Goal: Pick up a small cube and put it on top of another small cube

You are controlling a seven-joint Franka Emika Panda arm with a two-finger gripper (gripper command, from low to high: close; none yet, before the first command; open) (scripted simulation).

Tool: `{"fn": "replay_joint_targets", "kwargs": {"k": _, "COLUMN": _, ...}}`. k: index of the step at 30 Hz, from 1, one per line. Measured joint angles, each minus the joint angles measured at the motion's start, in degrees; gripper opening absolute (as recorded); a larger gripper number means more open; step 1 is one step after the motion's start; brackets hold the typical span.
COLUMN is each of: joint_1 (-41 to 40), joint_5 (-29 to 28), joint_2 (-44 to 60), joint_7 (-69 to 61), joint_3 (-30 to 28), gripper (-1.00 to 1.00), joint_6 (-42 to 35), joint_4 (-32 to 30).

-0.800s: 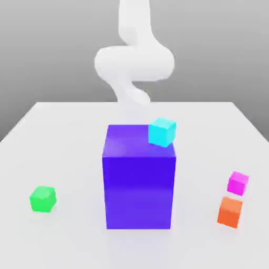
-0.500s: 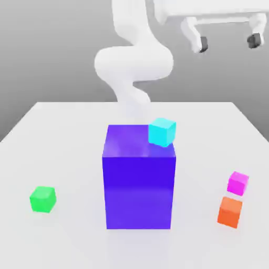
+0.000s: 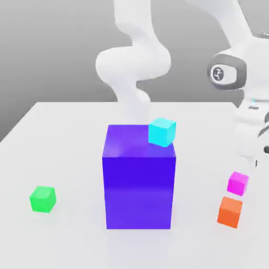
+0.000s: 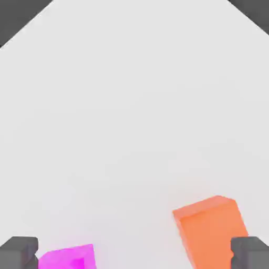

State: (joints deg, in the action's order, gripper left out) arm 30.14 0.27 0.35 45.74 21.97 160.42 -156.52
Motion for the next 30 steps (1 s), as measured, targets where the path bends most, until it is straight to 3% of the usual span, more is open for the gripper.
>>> {"fn": "replay_joint_targets", "kwargs": {"k": 3, "joint_1": 2.7, "joint_5": -8.3, "joint_2": 5.9, "joint_7": 5.9, "joint_3": -1.6, "gripper": 0.00, "joint_6": 3.6, "joint_4": -1.3}}
{"fn": "replay_joint_targets", "kwargs": {"k": 8, "joint_1": 11.9, "joint_5": -18.2, "joint_2": 16.2, "joint_7": 13.4, "joint_3": -12.9, "gripper": 0.00, "joint_6": 11.4, "joint_4": 0.7}}
{"fn": "replay_joint_targets", "kwargs": {"k": 9, "joint_1": 13.4, "joint_5": -19.1, "joint_2": 17.7, "joint_7": 14.1, "joint_3": -14.5, "gripper": -1.00, "joint_6": 12.6, "joint_4": 1.0}}
{"fn": "replay_joint_targets", "kwargs": {"k": 16, "joint_1": 13.6, "joint_5": -19.3, "joint_2": 17.7, "joint_7": 14.3, "joint_3": -14.7, "gripper": -1.00, "joint_6": 12.7, "joint_4": 1.0}}
{"fn": "replay_joint_targets", "kwargs": {"k": 23, "joint_1": 7.7, "joint_5": -5.8, "joint_2": 5.3, "joint_7": 3.7, "joint_3": -5.5, "gripper": -1.00, "joint_6": 3.4, "joint_4": -1.0}}
{"fn": "replay_joint_targets", "kwargs": {"k": 30, "joint_1": -9.8, "joint_5": -2.4, "joint_2": 0.8, "joint_7": -9.0, "joint_3": -12.9, "gripper": -1.00, "joint_6": 0.1, "joint_4": 2.0}}
